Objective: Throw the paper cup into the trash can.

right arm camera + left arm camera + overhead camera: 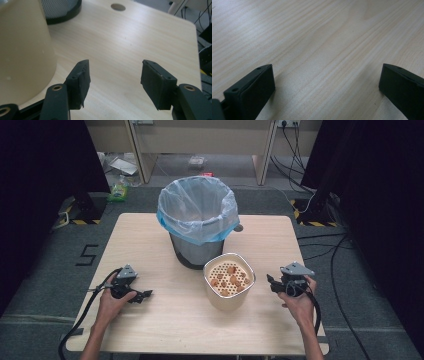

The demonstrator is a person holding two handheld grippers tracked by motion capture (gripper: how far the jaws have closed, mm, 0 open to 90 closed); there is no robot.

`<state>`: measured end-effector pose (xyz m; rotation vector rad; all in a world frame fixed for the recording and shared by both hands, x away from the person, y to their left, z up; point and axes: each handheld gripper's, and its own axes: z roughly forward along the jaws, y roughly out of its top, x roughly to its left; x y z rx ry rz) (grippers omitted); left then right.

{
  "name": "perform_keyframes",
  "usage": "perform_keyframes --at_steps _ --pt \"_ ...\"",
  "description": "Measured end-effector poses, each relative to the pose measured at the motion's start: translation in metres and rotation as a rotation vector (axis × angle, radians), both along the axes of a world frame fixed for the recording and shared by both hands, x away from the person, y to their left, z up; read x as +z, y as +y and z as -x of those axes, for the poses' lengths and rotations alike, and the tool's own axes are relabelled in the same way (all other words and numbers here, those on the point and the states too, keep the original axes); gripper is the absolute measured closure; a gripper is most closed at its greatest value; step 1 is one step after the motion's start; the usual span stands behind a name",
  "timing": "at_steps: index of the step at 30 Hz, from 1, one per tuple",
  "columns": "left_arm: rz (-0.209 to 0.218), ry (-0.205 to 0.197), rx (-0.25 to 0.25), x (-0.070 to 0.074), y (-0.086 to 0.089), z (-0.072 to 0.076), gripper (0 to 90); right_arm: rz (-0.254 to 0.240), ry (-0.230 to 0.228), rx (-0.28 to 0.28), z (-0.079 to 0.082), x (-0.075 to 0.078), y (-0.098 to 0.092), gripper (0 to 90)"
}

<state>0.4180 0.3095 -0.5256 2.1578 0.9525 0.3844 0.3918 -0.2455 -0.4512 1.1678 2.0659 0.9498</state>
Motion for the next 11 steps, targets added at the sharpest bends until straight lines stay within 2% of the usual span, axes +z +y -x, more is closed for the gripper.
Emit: perform_keyframes --at_steps 3,11 --pt "-0.002 0.0 -0.003 0.0 0.0 0.0 0.0 0.022 0.037 0.007 0.001 -0.012 0.0 40.3" --pt "-0.002 0.0 -0.003 0.0 0.0 0.0 0.0 0.021 0.109 0.006 0.006 -0.034 0.0 38.5"
